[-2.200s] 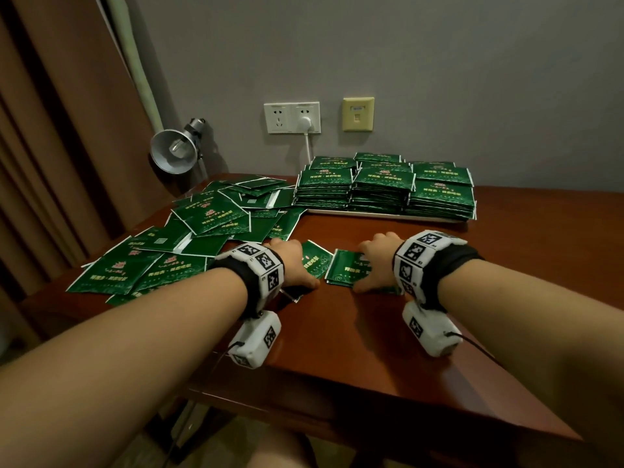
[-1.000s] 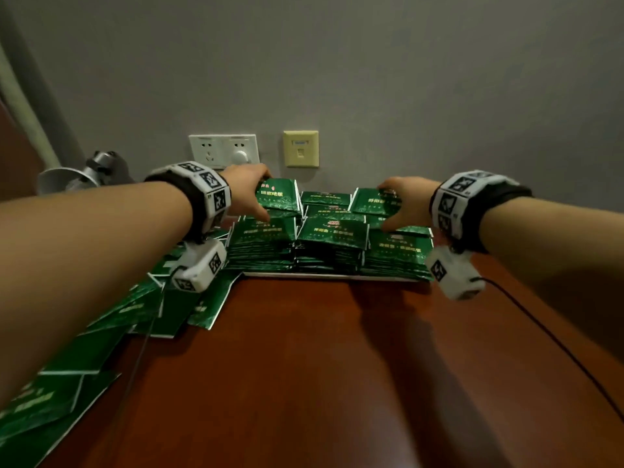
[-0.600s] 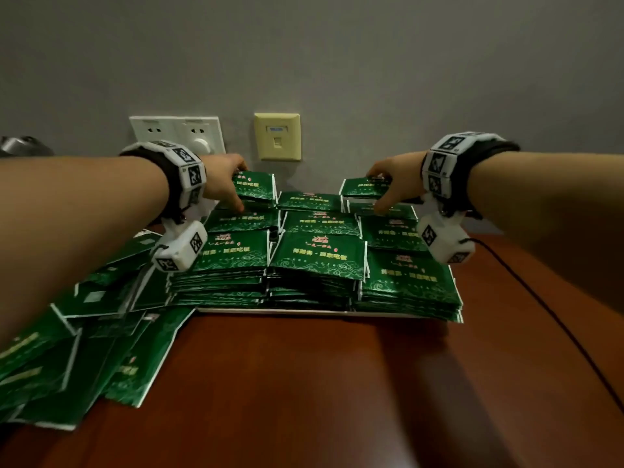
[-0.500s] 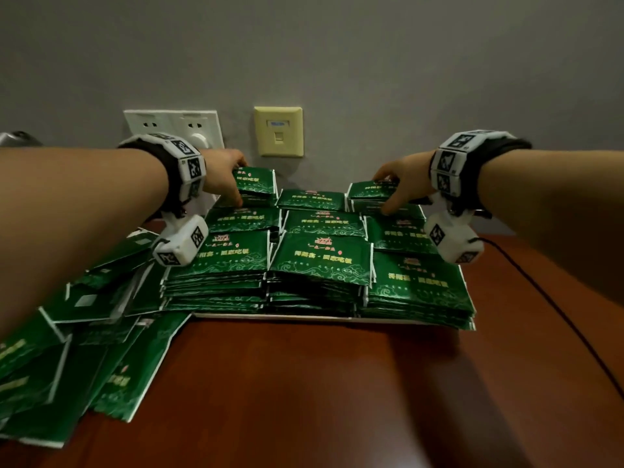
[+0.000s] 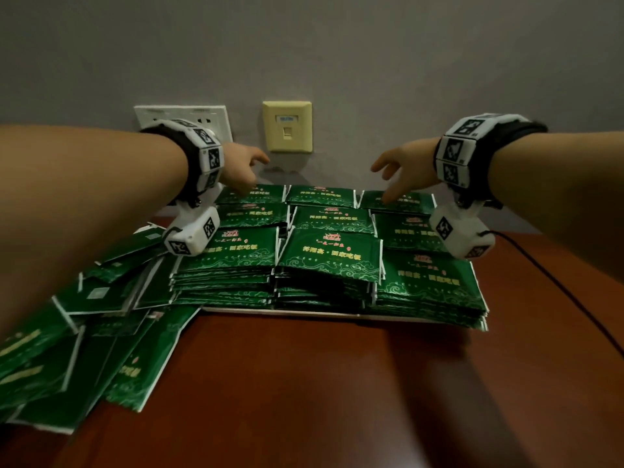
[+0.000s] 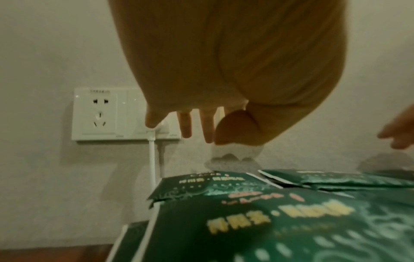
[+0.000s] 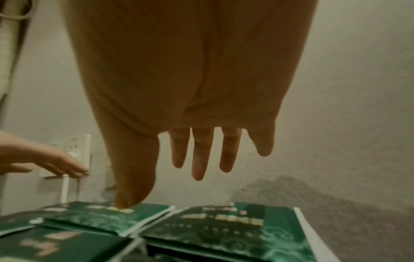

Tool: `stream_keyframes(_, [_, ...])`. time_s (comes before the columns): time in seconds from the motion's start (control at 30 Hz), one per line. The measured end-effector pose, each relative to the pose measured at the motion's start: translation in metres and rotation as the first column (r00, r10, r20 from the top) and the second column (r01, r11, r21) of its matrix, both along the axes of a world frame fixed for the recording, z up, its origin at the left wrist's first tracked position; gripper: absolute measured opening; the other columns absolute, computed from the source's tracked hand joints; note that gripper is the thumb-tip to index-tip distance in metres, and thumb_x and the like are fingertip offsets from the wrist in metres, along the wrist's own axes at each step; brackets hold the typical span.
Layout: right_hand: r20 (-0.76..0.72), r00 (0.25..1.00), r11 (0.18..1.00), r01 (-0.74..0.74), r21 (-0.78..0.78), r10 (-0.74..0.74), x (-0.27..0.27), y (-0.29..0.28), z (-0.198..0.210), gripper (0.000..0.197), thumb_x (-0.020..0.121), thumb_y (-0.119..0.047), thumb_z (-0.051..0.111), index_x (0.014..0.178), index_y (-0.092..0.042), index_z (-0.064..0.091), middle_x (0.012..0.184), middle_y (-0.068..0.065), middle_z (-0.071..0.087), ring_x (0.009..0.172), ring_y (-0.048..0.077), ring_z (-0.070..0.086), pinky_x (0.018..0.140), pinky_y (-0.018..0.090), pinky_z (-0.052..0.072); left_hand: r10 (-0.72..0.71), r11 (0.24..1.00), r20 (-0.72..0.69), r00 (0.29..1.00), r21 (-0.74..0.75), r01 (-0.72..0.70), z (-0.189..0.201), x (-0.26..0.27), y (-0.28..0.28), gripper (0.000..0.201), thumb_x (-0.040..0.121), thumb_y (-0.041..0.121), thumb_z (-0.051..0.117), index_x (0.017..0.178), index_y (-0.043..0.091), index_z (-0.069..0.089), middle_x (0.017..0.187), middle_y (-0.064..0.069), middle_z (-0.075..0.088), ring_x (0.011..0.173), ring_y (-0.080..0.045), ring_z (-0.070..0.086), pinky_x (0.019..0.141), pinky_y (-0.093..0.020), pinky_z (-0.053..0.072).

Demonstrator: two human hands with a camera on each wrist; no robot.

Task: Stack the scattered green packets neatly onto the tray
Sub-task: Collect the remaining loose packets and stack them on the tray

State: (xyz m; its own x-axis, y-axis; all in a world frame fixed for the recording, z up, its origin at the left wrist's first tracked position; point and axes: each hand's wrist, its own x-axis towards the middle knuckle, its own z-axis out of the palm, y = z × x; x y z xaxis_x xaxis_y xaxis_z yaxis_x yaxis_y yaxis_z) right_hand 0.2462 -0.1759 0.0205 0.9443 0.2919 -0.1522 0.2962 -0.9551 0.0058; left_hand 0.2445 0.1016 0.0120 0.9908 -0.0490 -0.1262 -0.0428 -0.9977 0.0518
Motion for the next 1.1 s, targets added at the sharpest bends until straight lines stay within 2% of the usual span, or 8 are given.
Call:
stream_keyframes(0.13, [0.008, 0.997, 0.996, -0.081, 0.029, 0.081, -0.039, 0.023, 0.015, 0.07, 0.087, -0.042, 0.067, 0.147, -0.024, 0.036, 0.137, -0.006, 0.054, 0.121, 0.019, 0.054, 0.102, 0.032, 0.039, -0.026, 0.998, 0.045, 0.999, 0.063, 0.023, 0.016, -0.041, -0.008, 0.08, 0.08, -0.003, 0.052, 0.151, 0.025, 0.028, 0.145, -0.008, 0.045, 0.099, -0.021, 0.061, 0.061, -0.024, 0.053])
stream_keyframes(0.23, [-0.01, 0.988, 0.988, -0.152, 0.04, 0.152, -0.076, 0.045, 0.019, 0.069, 0.088, -0.041, 0.067, 0.147, -0.022, 0.036, 0.138, -0.004, 0.054, 0.12, 0.02, 0.055, 0.098, 0.029, 0.04, -0.037, 0.995, 0.049, 0.998, 0.098, 0.032, 0.017, -0.081, -0.015, 0.078, 0.078, 0.001, 0.055, 0.149, 0.025, 0.031, 0.14, -0.01, 0.048, 0.105, -0.025, 0.06, 0.079, -0.034, 0.057])
stream_keyframes(0.33, [-0.008, 0.975, 0.974, -0.223, 0.027, 0.223, -0.118, 0.07, 0.016, 0.068, 0.088, -0.043, 0.065, 0.147, -0.021, 0.037, 0.139, -0.001, 0.053, 0.124, 0.021, 0.052, 0.102, 0.031, 0.04, -0.048, 0.983, 0.06, 0.997, 0.179, 0.037, 0.005, -0.126, -0.021, 0.075, 0.08, 0.01, 0.059, 0.148, 0.024, 0.033, 0.142, -0.013, 0.045, 0.124, -0.034, 0.046, 0.099, -0.042, 0.047])
stream_keyframes(0.5, [0.009, 0.944, 0.944, -0.328, -0.011, 0.328, -0.202, 0.114, -0.01, 0.07, 0.087, -0.042, 0.066, 0.146, -0.017, 0.039, 0.14, 0.002, 0.051, 0.123, 0.023, 0.052, 0.098, 0.032, 0.042, 0.064, 0.989, 0.085, 0.994, 0.125, -0.074, -0.037, -0.218, -0.014, 0.071, 0.079, 0.021, 0.058, 0.145, 0.023, 0.034, 0.138, -0.014, 0.04, 0.128, -0.036, 0.035, 0.103, -0.048, 0.039])
stream_keyframes(0.7, [-0.094, 0.929, 0.909, -0.369, -0.191, 0.358, -0.286, 0.17, -0.07, 0.044, 0.095, -0.029, 0.056, 0.134, -0.01, 0.051, 0.133, 0.008, 0.056, 0.119, 0.026, 0.056, 0.096, 0.033, 0.044, 0.245, 0.96, 0.11, 0.963, 0.113, -0.257, -0.081, -0.314, 0.017, 0.056, 0.08, 0.027, 0.059, 0.133, 0.018, 0.044, 0.137, -0.013, 0.041, 0.13, -0.036, 0.033, 0.107, -0.054, 0.033])
stream_keyframes(0.9, [-0.059, 0.953, 0.923, -0.301, -0.237, 0.296, -0.302, 0.218, -0.121, 0.062, 0.077, -0.044, 0.067, 0.131, -0.025, 0.043, 0.134, 0.005, 0.053, 0.114, 0.042, 0.053, 0.093, 0.056, 0.045, 0.41, 0.906, 0.065, 0.91, 0.082, -0.414, -0.105, -0.346, 0.043, 0.044, 0.085, 0.026, 0.056, 0.126, 0.014, 0.046, 0.137, -0.014, 0.039, 0.132, -0.035, 0.031, 0.109, -0.055, 0.029])
stream_keyframes(1.0, [-0.051, 0.96, 0.936, -0.279, -0.213, 0.274, -0.301, 0.224, -0.12, 0.074, 0.09, -0.04, 0.051, 0.153, -0.028, 0.014, 0.157, 0.004, 0.024, 0.136, 0.041, 0.033, 0.107, 0.056, 0.032, 0.463, 0.883, 0.049, 0.885, 0.057, -0.466, -0.11, -0.341, 0.052, 0.05, 0.086, 0.031, 0.056, 0.131, 0.014, 0.043, 0.141, -0.015, 0.036, 0.134, -0.035, 0.029, 0.109, -0.054, 0.028])
stream_keyframes(1.1, [-0.036, 0.964, 0.942, -0.266, -0.203, 0.264, -0.288, 0.23, -0.122, 0.076, 0.095, -0.053, 0.041, 0.154, -0.032, -0.002, 0.162, 0.003, 0.002, 0.144, 0.04, 0.019, 0.113, 0.051, 0.021, 0.502, 0.864, -0.035, 0.864, 0.068, -0.499, -0.12, -0.334, 0.051, 0.067, 0.089, 0.047, 0.055, 0.141, 0.011, 0.034, 0.147, -0.019, 0.031, 0.136, -0.04, 0.027, 0.111, -0.054, 0.028])
